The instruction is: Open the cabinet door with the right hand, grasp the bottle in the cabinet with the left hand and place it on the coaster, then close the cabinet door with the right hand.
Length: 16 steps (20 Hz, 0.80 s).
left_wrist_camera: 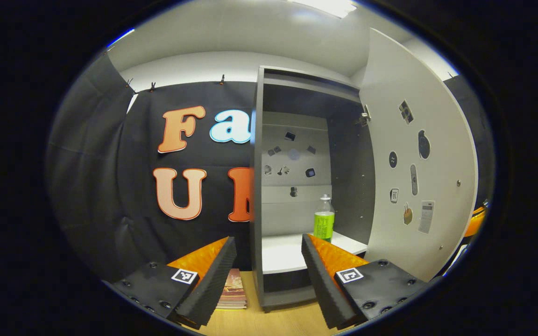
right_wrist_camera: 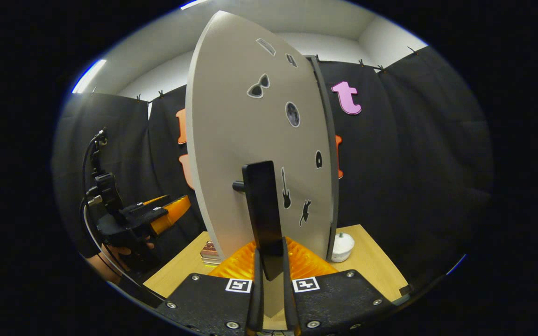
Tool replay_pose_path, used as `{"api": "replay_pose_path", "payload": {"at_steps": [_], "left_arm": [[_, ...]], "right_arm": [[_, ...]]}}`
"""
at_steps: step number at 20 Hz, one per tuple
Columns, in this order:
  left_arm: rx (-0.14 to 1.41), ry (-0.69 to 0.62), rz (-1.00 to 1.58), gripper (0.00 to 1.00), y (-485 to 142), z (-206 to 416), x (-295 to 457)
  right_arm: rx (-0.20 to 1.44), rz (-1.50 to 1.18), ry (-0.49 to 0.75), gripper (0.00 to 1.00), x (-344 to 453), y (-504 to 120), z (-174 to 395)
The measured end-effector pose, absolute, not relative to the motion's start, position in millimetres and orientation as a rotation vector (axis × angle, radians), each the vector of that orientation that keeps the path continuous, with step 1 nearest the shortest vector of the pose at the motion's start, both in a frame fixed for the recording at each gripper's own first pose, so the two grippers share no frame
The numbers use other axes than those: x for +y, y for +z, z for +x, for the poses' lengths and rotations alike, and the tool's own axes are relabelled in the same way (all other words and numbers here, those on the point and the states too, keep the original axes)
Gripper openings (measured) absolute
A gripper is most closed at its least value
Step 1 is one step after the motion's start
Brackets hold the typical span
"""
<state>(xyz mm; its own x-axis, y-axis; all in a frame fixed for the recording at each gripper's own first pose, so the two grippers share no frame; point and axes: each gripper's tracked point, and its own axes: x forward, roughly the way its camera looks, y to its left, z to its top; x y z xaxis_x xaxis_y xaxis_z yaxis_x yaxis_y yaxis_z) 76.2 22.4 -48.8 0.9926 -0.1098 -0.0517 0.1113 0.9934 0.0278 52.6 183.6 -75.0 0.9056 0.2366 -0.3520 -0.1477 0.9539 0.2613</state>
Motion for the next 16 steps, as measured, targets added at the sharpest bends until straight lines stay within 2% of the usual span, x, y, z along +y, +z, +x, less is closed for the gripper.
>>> {"api": "replay_pose_path", "payload": {"at_steps": [9, 16], "left_arm": [[0.053, -0.164, 0.060, 0.89, -51, 95, -38], [0.149, -0.204, 0.022, 0.91, -88, 135, -83]], "right_arm": [[0.343, 0.229, 0.132, 0.14, 141, -75, 41], [0.340, 0.202, 0.087, 0.13, 122, -78, 35]]}}
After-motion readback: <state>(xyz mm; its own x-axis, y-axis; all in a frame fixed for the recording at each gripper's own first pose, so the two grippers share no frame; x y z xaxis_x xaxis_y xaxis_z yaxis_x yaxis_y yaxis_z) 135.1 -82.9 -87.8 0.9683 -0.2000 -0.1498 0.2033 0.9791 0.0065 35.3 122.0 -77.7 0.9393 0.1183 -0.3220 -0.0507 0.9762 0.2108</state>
